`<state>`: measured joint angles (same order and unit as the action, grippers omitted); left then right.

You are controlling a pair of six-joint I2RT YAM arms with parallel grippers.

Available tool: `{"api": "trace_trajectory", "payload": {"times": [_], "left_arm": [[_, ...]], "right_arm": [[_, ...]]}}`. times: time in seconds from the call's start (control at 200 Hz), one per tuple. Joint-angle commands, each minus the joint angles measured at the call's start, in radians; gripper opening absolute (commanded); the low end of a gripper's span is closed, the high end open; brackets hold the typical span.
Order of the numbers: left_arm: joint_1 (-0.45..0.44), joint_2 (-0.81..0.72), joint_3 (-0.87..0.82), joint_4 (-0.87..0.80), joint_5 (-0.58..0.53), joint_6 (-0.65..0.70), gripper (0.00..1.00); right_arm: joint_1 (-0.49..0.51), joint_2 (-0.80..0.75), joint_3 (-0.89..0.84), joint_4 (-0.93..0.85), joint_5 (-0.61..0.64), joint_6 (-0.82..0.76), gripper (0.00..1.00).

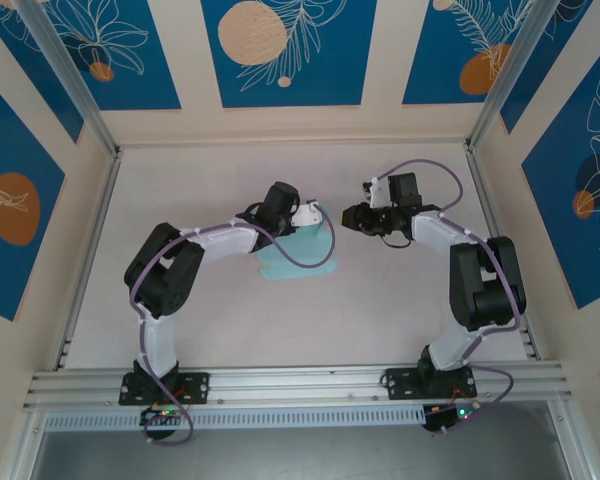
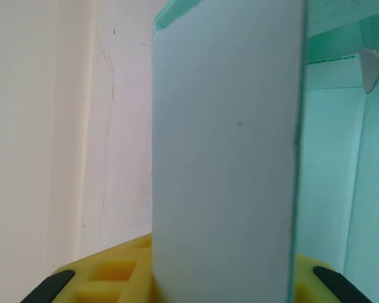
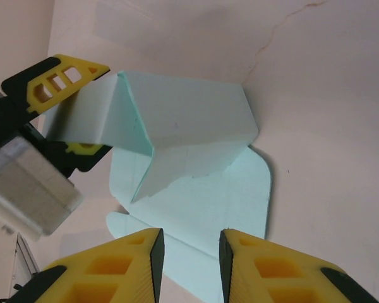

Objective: Fold the paper box

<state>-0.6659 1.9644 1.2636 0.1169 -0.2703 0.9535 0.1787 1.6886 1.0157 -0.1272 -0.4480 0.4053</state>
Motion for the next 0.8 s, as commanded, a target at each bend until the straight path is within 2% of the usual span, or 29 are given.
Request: {"api": "trace_trajectory", "payload": {"times": [0.0,0.095,0.25,0.475,0.795], "left_arm": [[-0.009,0.022,-0.044,-0.086,0.005,0.032,0.26],[-0.014,0.024,-0.046,-0.091,-0.006,0.053,0.25],[-0.013,0.022,-0.040,-0.108,-0.015,0.076,0.26],[-0.013,0.026,0.000,-0.175,-0.009,0.086,0.26],[-0.014,0.065,0.083,-0.285,0.015,0.084,0.26]], "right_arm": [[0.022,0.053,0.018,0.106,-0.052,-0.043,0.33],[0.034,0.081,-0.014,0.201,-0.017,-0.064,0.38],[0.052,0.116,-0.026,0.265,0.018,-0.128,0.40],[0.072,0.161,-0.055,0.393,-0.048,-0.131,0.42],[0.109,0.183,-0.101,0.478,-0.061,-0.144,0.46]]}}
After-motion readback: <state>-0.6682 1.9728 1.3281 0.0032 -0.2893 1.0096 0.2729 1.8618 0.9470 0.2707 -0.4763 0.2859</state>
